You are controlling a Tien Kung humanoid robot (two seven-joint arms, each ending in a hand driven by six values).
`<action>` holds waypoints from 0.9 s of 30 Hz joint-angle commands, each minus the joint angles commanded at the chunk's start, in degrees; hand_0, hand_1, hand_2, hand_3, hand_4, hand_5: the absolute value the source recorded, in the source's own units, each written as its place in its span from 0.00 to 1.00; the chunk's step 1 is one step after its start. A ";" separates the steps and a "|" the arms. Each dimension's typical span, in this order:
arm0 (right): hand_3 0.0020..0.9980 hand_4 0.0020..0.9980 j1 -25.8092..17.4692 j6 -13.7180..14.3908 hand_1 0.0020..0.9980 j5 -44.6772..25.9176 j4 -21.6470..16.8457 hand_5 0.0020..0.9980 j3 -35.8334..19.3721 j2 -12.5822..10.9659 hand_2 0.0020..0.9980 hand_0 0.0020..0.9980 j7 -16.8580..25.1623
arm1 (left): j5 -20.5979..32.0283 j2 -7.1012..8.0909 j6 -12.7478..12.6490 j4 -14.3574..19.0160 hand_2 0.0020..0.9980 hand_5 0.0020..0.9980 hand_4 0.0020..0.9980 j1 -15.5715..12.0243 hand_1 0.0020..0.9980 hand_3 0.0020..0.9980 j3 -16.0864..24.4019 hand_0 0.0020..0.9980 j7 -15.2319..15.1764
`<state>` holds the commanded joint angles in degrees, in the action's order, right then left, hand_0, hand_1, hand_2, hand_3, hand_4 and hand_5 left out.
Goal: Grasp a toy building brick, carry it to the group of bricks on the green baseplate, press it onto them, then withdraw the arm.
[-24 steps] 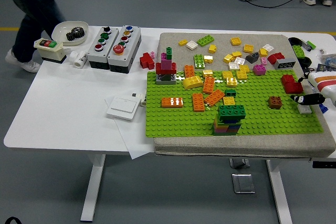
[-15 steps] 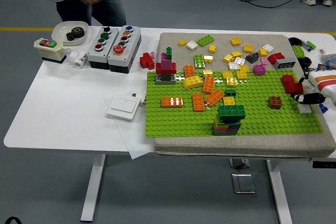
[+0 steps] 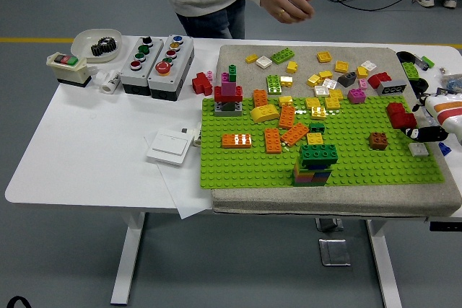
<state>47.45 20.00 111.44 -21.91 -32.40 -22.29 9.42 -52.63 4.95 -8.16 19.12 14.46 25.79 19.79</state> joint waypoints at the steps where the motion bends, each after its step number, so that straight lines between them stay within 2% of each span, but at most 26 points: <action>1: 0.71 0.79 0.04 0.03 0.69 -0.04 -0.06 0.68 -0.04 -0.03 0.76 0.67 0.01 | 0.02 0.00 0.00 -0.01 0.74 0.66 0.67 -0.02 0.72 0.59 0.00 0.67 -0.01; 12: 0.74 0.80 -0.22 0.18 0.71 0.80 -1.55 0.67 -2.42 -1.14 0.77 0.71 -0.08 | 0.37 -0.05 -0.06 -0.15 0.74 0.66 0.67 -0.49 0.72 0.59 -0.15 0.67 -0.24; 17: 0.74 0.80 -0.67 0.72 0.71 1.75 -3.92 0.67 -5.26 -2.70 0.77 0.71 -0.70 | 0.52 -0.09 -0.13 -0.27 0.74 0.66 0.67 -0.64 0.72 0.59 -0.19 0.67 -0.38; 21: 0.75 0.81 -1.10 0.10 0.72 2.48 -7.32 0.65 -7.19 -4.98 0.77 0.72 -1.28 | 1.02 -0.15 -0.25 -0.43 0.74 0.66 0.67 -0.66 0.72 0.59 -0.40 0.67 -0.63; 27: 0.76 0.81 -1.73 -1.13 0.73 3.13 -10.44 0.65 -8.15 -6.90 0.78 0.72 -1.68 | 1.29 -0.24 -0.28 -0.61 0.74 0.66 0.67 -0.89 0.71 0.59 -0.49 0.67 -0.77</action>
<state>45.73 18.87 114.57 -32.36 -40.54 -29.19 7.74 -51.34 4.71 -8.44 18.51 13.57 25.30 19.02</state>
